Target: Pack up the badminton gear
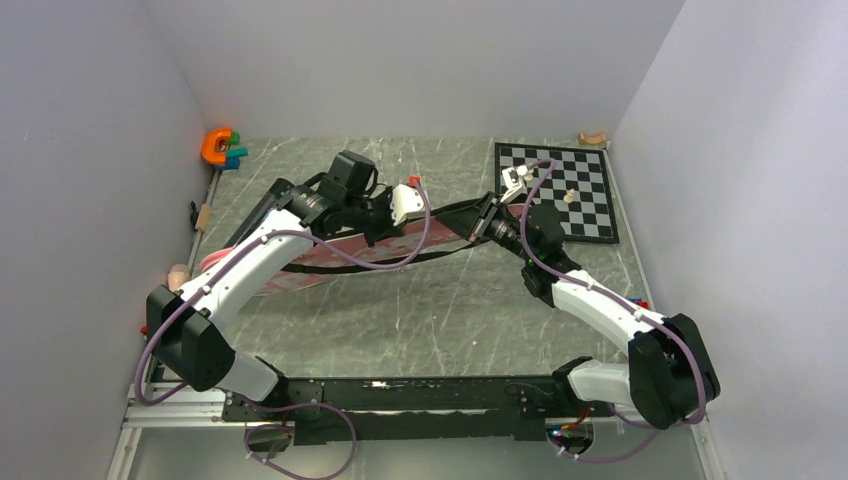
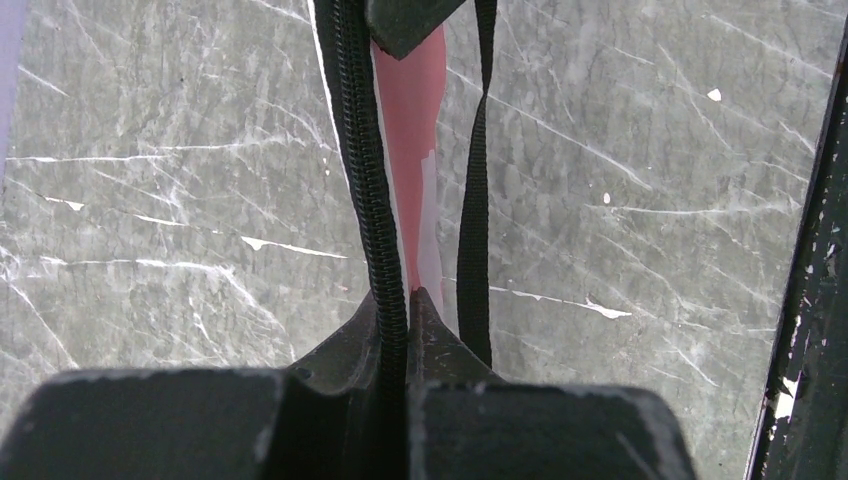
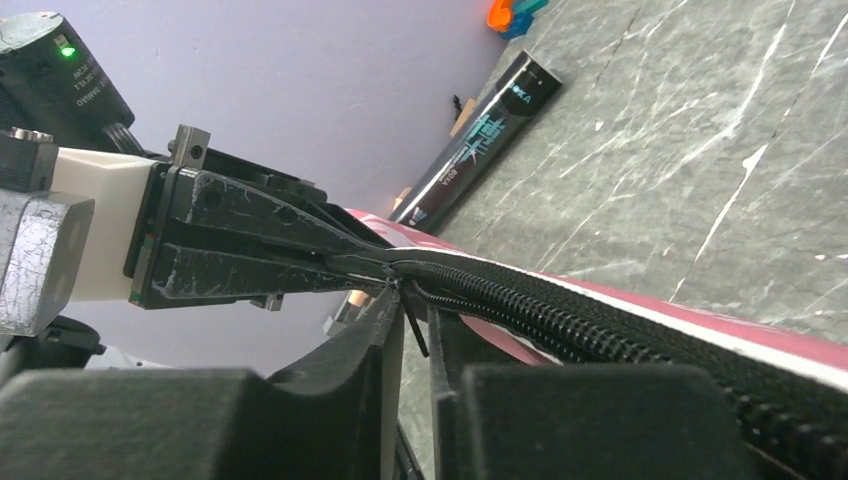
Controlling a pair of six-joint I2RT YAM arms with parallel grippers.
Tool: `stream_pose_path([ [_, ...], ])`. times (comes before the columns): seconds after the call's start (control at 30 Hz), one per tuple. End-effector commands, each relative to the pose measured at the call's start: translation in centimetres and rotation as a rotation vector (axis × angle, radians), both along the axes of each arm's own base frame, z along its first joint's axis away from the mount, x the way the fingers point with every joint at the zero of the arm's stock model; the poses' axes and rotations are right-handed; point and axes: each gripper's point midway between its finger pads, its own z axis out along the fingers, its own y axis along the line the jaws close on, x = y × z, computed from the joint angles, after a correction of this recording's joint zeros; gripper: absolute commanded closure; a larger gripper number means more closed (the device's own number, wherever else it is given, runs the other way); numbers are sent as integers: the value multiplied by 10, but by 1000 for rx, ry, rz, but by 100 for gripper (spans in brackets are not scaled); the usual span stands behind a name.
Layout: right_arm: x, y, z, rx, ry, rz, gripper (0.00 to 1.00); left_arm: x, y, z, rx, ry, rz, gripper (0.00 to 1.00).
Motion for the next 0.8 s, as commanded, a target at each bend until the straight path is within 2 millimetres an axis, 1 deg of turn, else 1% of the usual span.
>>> stream_pose_path([
  [0.0, 3, -1, 32, 47, -110, -12, 90, -15, -15, 40, -104, -67, -96, 100],
  [0.1, 1, -3, 35, 41, -113, -8, 100, -13, -15, 40, -99, -69, -89, 100],
  [0.47, 6, -24, 46, 26, -90, 3, 100, -9, -11, 32, -69, -78, -76, 100],
  [0.77, 9, -42, 46, 38, -65, -19, 100, -9, -10, 32, -68, -84, -72, 100],
])
